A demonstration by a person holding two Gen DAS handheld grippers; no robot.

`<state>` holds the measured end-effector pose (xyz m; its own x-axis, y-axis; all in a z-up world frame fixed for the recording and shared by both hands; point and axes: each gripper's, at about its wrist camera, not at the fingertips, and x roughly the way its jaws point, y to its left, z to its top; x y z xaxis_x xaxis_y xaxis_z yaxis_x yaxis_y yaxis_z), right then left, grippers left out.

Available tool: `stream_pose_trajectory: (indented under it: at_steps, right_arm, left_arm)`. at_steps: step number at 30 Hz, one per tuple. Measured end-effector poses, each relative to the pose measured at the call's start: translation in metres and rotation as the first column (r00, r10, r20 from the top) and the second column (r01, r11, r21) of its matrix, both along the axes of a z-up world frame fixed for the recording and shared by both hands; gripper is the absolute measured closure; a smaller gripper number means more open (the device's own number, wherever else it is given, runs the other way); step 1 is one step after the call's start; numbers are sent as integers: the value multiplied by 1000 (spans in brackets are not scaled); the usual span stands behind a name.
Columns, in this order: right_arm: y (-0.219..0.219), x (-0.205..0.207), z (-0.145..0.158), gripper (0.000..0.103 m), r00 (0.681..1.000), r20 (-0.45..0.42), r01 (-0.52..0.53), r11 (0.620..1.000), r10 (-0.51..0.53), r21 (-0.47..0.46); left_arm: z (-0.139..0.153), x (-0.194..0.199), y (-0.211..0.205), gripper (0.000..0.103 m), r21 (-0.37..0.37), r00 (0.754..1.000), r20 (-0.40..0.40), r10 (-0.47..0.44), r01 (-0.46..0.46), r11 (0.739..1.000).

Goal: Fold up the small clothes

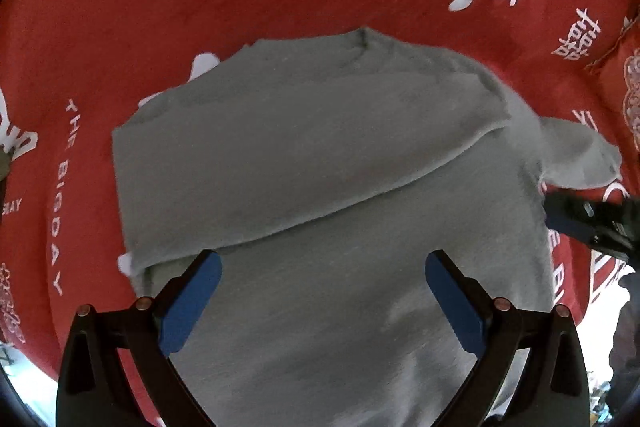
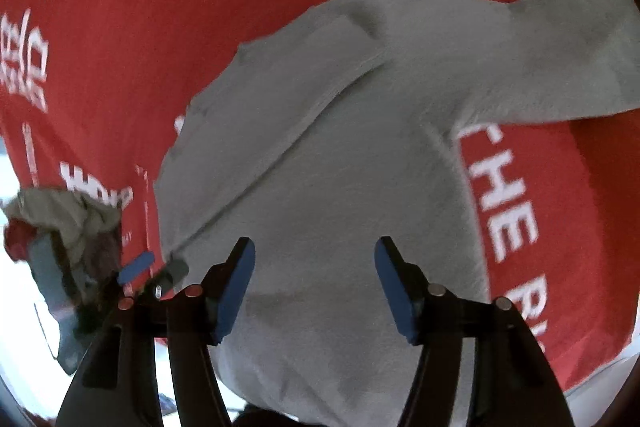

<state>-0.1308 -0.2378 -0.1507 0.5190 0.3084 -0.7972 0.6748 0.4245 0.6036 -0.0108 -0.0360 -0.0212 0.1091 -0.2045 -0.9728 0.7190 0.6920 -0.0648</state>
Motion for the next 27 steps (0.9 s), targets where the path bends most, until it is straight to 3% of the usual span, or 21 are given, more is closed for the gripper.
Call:
stream_pose_trajectory:
  at_steps: [6,15,16,18,19,24,27]
  right_arm:
    - [-44,12,-29,37,985,61,154,983,-161,98]
    - [-61,44,-53,40,965,78,233,956,-250,176]
    - [-63,46,-56,46,960,69,255,950,-271,181]
    - [-67,46,-60,90,957,54,270,946,-283,182]
    - [-68,48,-59,96,962,46,258,950,-269,174]
    - [-61,45,-39,96,988,53,143,989,-145,46]
    - [-57,44,-40,91,996,28,85,996,-86,33]
  left_arm:
    - [-3,3,-4,1,-17,998,-22,60,-60,998]
    - [3,4,-1,1,-36,994,-23,107,-107,994]
    - [3,3,-2,1,-34,995,-17,102,-102,994]
    - [6,1,-3,1,-30,996,-7,94,-94,995]
    - [7,1,-4,1,-30,996,-2,91,-91,995]
    - [6,-2,-10,1,-24,997,1,81,-81,996]
    - [1,-3,-15,1,-12,996,-26,87,-88,996]
